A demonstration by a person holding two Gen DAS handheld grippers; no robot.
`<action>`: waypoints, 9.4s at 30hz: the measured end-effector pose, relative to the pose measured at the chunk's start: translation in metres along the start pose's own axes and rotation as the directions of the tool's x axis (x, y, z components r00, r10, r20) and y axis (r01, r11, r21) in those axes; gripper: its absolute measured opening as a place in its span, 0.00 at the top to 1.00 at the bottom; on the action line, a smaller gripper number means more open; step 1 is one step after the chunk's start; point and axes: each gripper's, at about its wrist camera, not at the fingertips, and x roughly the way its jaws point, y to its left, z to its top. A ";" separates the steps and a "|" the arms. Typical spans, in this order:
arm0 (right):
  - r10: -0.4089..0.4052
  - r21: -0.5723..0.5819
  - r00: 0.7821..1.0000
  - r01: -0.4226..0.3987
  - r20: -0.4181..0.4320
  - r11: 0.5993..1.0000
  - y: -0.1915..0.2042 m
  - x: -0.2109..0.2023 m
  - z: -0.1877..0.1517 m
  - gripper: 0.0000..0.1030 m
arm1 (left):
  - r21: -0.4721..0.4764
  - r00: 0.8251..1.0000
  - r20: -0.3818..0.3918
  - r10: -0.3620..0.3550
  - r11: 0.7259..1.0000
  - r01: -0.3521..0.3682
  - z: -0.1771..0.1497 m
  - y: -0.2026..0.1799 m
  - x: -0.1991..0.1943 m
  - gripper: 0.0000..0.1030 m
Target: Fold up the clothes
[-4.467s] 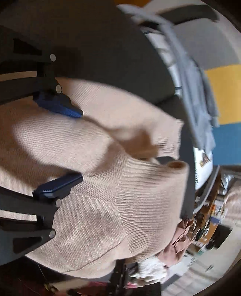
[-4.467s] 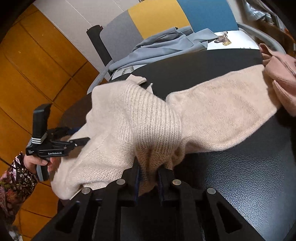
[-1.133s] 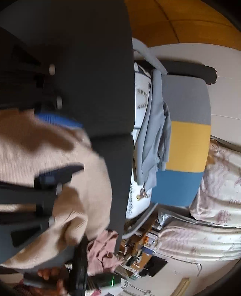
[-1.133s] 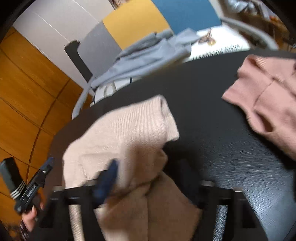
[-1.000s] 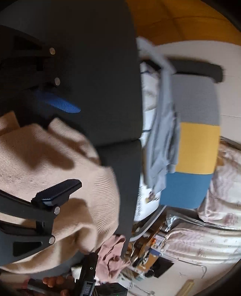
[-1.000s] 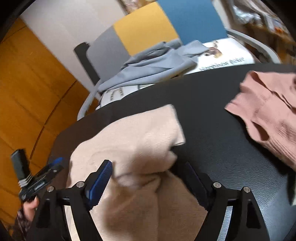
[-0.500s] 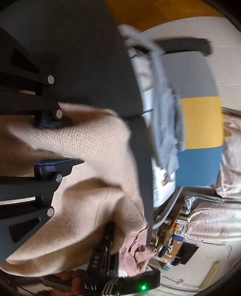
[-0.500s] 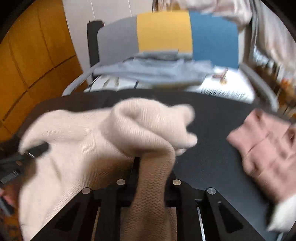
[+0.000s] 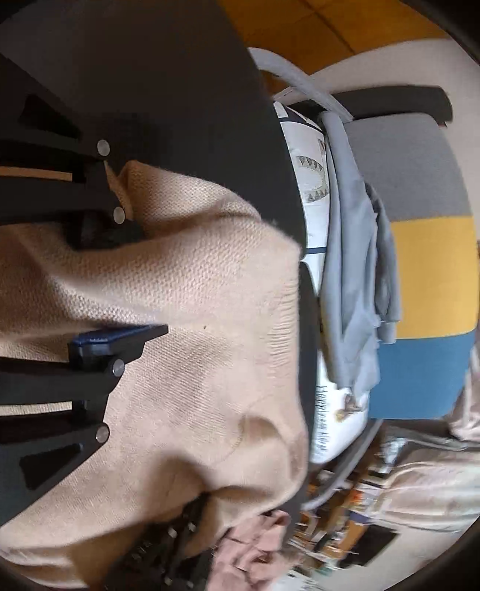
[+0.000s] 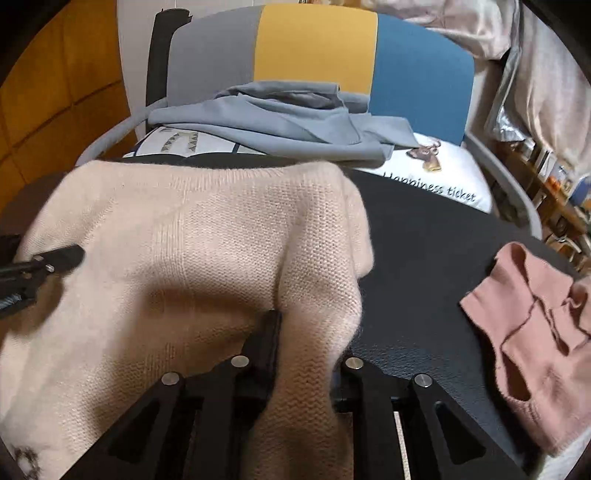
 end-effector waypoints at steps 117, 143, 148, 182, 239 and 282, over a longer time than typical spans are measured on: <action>0.221 -0.208 0.972 -0.232 -0.077 0.950 0.141 -0.037 -0.012 0.84 | -0.393 0.992 -0.068 0.108 0.911 -0.126 -0.111 0.184 -0.078 0.88; 0.095 -0.476 0.995 -0.066 0.036 0.877 0.178 -0.051 -0.020 0.61 | -0.577 0.997 -0.002 0.073 0.814 -0.061 -0.159 0.247 -0.068 0.96; 0.162 -0.420 0.986 -0.163 -0.040 0.893 0.176 -0.043 -0.008 0.85 | -0.480 0.991 0.030 0.128 0.872 -0.098 -0.138 0.252 -0.102 0.96; 0.159 -0.458 0.983 -0.184 -0.093 0.870 0.243 0.040 0.071 0.82 | -0.331 0.866 -0.267 0.424 0.803 -0.495 -0.124 0.416 -0.122 0.96; 0.179 -0.096 0.982 -0.185 -0.063 0.978 0.040 -0.110 -0.118 0.81 | -0.369 0.936 0.069 -0.344 0.863 0.345 -0.126 0.019 -0.036 0.90; 0.392 -0.055 0.918 -0.395 -0.055 0.917 0.031 -0.117 -0.126 0.27 | -0.419 0.935 0.184 -0.304 0.836 0.354 -0.187 0.092 -0.101 0.57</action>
